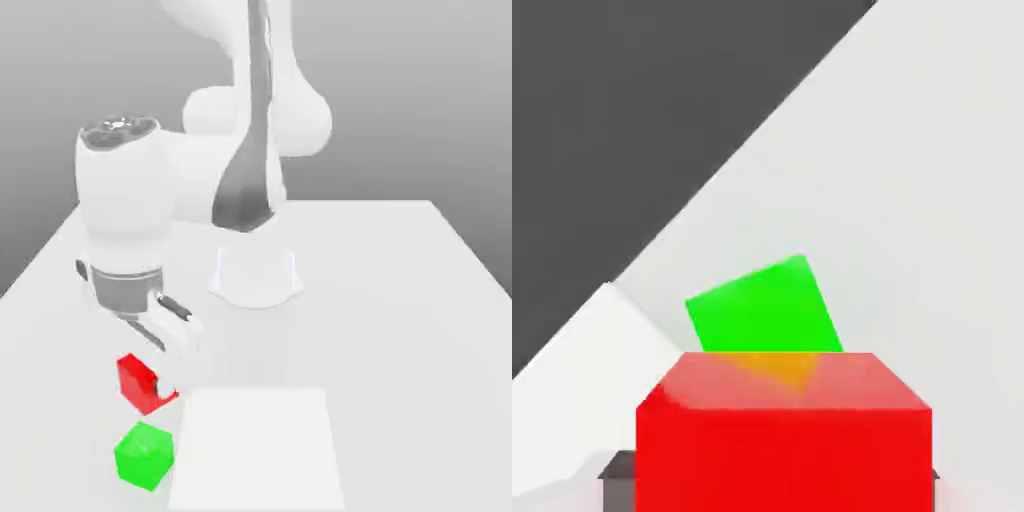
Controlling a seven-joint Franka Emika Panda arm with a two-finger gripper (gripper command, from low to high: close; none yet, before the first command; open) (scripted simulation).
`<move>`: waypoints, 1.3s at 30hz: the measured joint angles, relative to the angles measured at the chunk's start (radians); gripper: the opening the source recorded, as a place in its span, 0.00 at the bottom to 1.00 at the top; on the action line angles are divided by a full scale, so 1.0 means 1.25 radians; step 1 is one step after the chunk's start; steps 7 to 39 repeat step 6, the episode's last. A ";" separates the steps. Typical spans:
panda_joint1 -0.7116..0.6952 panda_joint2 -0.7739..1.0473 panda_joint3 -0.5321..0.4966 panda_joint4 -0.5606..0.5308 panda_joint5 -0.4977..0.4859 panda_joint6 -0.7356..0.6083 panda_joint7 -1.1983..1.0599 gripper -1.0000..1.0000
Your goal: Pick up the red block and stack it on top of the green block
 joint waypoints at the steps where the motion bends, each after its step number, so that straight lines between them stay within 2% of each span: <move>1: 0.000 0.027 0.000 0.004 0.001 0.023 -0.001 0.00; 2: -0.001 0.055 0.001 0.006 0.002 0.049 -0.001 0.00; 3: 0.000 0.083 0.000 0.008 0.003 0.075 -0.002 1.00; 39: 0.000 0.083 0.000 0.008 0.003 0.075 -0.002 1.00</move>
